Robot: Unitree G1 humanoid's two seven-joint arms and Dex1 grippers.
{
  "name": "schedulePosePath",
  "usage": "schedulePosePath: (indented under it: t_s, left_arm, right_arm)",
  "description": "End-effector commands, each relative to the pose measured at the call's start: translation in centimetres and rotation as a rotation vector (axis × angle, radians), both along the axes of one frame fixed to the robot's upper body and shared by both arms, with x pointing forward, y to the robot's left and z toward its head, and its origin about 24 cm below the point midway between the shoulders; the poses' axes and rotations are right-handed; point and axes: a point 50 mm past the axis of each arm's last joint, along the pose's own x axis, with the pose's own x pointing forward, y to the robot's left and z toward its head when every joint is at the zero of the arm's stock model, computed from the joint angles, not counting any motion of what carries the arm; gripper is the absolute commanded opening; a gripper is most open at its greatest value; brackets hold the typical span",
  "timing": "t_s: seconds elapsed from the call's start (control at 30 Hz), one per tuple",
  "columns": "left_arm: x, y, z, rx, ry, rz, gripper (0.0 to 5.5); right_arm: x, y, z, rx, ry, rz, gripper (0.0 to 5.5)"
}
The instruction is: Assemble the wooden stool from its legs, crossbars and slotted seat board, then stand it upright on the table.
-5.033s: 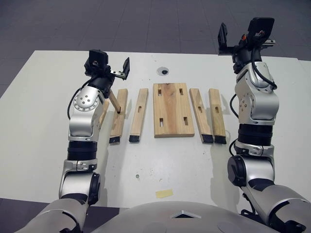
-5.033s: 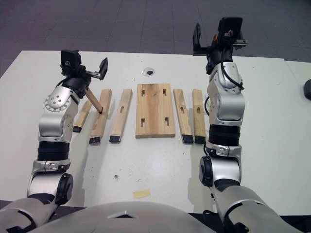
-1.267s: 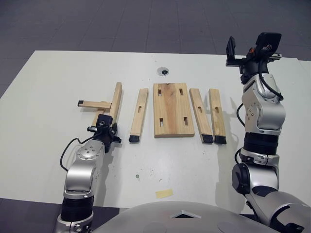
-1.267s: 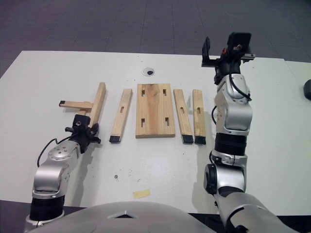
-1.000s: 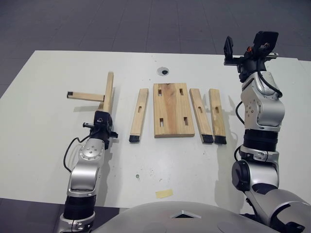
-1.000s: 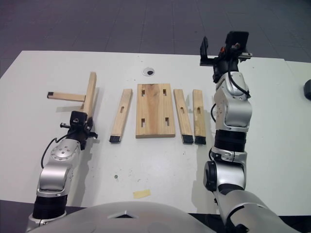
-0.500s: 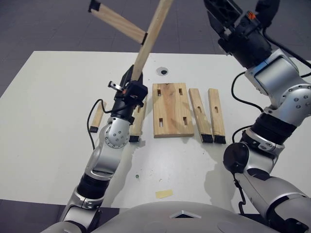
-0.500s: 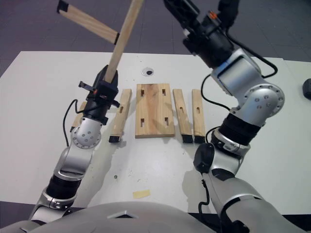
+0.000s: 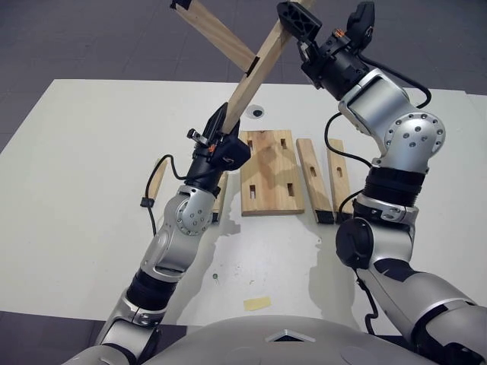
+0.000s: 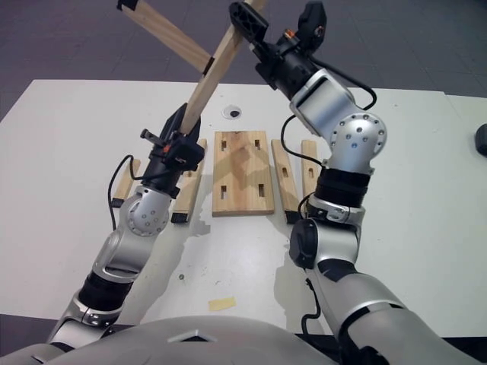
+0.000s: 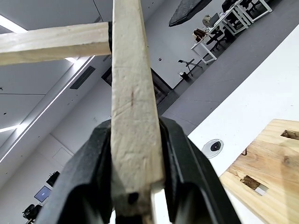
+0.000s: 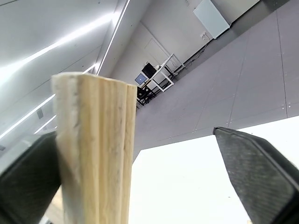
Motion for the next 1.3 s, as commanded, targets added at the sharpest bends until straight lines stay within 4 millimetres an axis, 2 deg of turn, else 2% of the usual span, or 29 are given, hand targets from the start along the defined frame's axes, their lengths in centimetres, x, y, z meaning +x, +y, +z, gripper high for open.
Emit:
schedulePosePath:
  t_s: [0.03, 0.2, 0.5, 0.63, 0.8, 0.9, 1.0, 1.03, 1.1, 1.2, 1.3]
  left_arm:
    - [0.0, -0.3, 0.2, 0.013, -0.022, -0.004, 1.14]
    - [0.1, -0.3, 0.0, 0.026, -0.024, 0.004, 1.13]
    - [0.3, -0.1, -0.1, 0.042, -0.037, 0.031, 1.13]
    - [0.3, -0.1, -0.3, 0.057, -0.035, 0.031, 1.13]
    - [0.3, 0.0, -0.6, 0.068, -0.034, 0.033, 1.13]
    - [0.3, 0.0, -0.7, 0.077, -0.032, 0.031, 1.13]
    - [0.4, 0.1, -0.7, 0.069, -0.028, 0.028, 1.13]
    - [0.3, 0.1, -0.7, 0.053, -0.023, 0.027, 1.50]
    - [0.3, 0.1, -0.5, 0.012, -0.002, 0.017, 1.86]
    - [0.4, 0.1, -0.4, -0.023, 0.020, 0.002, 2.37]
    - [0.4, 0.1, -0.4, -0.031, 0.024, 0.003, 2.91]
  right_arm:
    - [0.4, 0.4, 0.6, 0.050, 0.070, -0.007, 4.45]
    - [0.4, 0.3, 0.9, 0.088, 0.150, -0.017, 3.56]
    - [-0.2, 0.7, 0.6, 0.013, 0.240, 0.018, 2.02]
    - [-0.7, -0.2, 0.8, -0.010, 0.233, 0.010, 1.38]
    - [-0.9, -1.3, 1.6, -0.022, 0.177, -0.035, 1.32]
    - [-1.2, -1.1, 2.4, -0.017, 0.116, -0.029, 1.32]
    - [-2.1, -0.9, 2.9, -0.100, 0.012, -0.041, 1.32]
    - [-2.4, -0.8, 3.1, -0.104, -0.023, -0.041, 1.32]
    - [-2.6, -1.0, 3.6, -0.082, -0.070, -0.057, 1.26]
    - [-2.1, -1.6, 3.8, -0.045, -0.090, -0.125, 1.02]
    - [-1.5, -2.0, 3.7, -0.056, -0.101, -0.179, 1.02]
